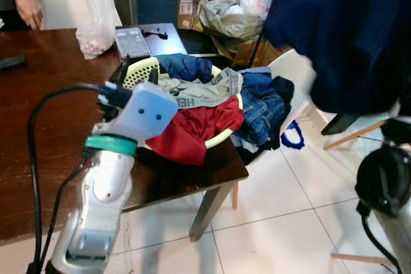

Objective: Hang hanger

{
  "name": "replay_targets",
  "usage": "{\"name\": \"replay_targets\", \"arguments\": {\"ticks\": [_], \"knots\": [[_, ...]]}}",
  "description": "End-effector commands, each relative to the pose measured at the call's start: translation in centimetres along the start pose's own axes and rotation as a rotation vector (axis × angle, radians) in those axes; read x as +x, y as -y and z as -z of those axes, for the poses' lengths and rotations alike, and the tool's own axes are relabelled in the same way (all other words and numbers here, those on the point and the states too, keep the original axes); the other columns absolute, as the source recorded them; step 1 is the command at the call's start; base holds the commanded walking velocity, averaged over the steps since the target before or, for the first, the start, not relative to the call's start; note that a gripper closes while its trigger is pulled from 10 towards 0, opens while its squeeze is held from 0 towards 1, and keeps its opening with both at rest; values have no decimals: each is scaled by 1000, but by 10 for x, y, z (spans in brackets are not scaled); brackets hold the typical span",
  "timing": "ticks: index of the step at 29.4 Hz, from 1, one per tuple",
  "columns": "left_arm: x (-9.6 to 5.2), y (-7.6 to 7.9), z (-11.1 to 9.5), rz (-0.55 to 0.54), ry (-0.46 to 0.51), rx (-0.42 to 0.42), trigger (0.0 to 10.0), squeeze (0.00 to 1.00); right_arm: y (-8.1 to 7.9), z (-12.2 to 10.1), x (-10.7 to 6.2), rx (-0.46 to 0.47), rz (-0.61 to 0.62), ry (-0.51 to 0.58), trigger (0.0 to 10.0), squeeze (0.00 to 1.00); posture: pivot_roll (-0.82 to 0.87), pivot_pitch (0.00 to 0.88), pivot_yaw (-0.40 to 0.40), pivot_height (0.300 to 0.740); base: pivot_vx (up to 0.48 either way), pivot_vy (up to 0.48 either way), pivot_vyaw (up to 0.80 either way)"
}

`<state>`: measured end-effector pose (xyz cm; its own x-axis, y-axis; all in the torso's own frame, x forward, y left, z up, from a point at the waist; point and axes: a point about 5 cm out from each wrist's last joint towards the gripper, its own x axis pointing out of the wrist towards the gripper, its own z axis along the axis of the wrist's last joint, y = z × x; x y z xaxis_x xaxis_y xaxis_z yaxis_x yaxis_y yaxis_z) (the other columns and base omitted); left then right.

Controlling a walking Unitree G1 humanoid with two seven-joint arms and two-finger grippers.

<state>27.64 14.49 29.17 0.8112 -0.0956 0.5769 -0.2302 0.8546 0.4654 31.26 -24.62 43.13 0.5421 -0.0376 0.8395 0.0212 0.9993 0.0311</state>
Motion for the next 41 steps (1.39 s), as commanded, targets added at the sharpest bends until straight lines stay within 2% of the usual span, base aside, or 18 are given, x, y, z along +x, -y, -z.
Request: {"name": "replay_targets", "arguments": {"ticks": [1, 3, 4, 5, 6, 7, 9, 11, 14, 17, 19, 24, 25, 26, 29, 33, 34, 41], "knots": [[8, -4, -1, 116, 6, -73, 10000, 0, -15, -3, -6, -24, -138, -27, 10000, 0, 87, 35, 0, 740, 0, 0, 0], [11, -4, -2, 171, 18, -91, 10000, 0, -20, -1, -8, -29, -179, -38, 10000, 0, 85, 34, 1, 740, 0, 0, 0], [14, -3, -4, 251, 10, -162, 10000, 0, -30, 0, -9, -39, -263, -43, 10000, 0, 80, 31, 6, 740, 0, 0, 0], [14, -3, -4, 251, 10, -162, 10000, 0, -30, 0, -9, -39, -263, -43, 10000, 0, 80, 31, 6, 740, 0, 0, 0], [17, -3, -8, 350, 9, -255, 10000, 0, -42, 2, -10, -58, -356, -43, 10000, 0, 80, 29, 8, 740, 0, 0, 0], [17, -3, -8, 350, 9, -255, 10000, 0, -42, 2, -10, -58, -356, -43, 10000, 0, 80, 29, 8, 740, 0, 0, 0], [11, -2, -12, 570, 26, -337, 10000, 0, -57, 6, -7, -64, -468, -42, 10000, 0, 81, 26, 7, 740, 0, 0, 0], [11, -2, -12, 570, 26, -337, 10000, 0, -57, 6, -7, -64, -468, -42, 10000, 0, 81, 26, 7, 740, 0, 0, 0], [-8, -14, 1, 768, -18, -329, 10000, 0, -63, 5, 3, -22, -497, -22, 10000, 0, 92, 31, -1, 740, 0, 0, 0], [-8, -22, 4, 761, -30, -333, 10000, 0, -64, 3, 4, 10, -517, -17, 10000, 0, 97, 33, -5, 740, 0, 0, 0], [3, -52, 1, 697, -12, -313, 10000, 0, -66, -8, -2, 96, -591, -10, 10000, 0, 96, 36, -6, 740, 0, 0, 0], [13, -82, -12, 672, 50, -330, 10000, 0, -70, -17, -9, 213, -650, 1, 10000, 0, 98, 38, -7, 740, 0, 0, 0], [14, -88, -18, 690, 84, -359, 10000, 376, -74, -20, -12, 267, -672, 9, 10000, 0, 101, 39, -7, 740, 0, 0, 0], [16, -87, -24, 725, 116, -418, 10000, 1000, -79, -25, -14, 341, -706, 25, 10000, 0, 108, 39, -8, 740, 0, 0, 0], [16, -85, -27, 760, 132, -463, 10000, 1000, -82, -29, -15, 386, -733, 39, 10000, 0, 107, 39, -7, 740, 0, 0, 0], [11, -59, -28, 941, 148, -593, 10000, 1000, -85, -44, -10, 540, -775, 103, 10000, 0, 97, 37, -2, 740, 0, 0, 0], [11, -53, -27, 961, 151, -604, 10000, 0, -85, -46, -8, 539, -773, 110, 10000, 0, 95, 37, -1, 740, 0, 0, 0], [15, -13, -21, 1063, 119, -627, 10000, 0, -92, -55, -6, 561, -794, 131, 10000, 0, 86, 34, 5, 740, 0, 0, 0]]}}
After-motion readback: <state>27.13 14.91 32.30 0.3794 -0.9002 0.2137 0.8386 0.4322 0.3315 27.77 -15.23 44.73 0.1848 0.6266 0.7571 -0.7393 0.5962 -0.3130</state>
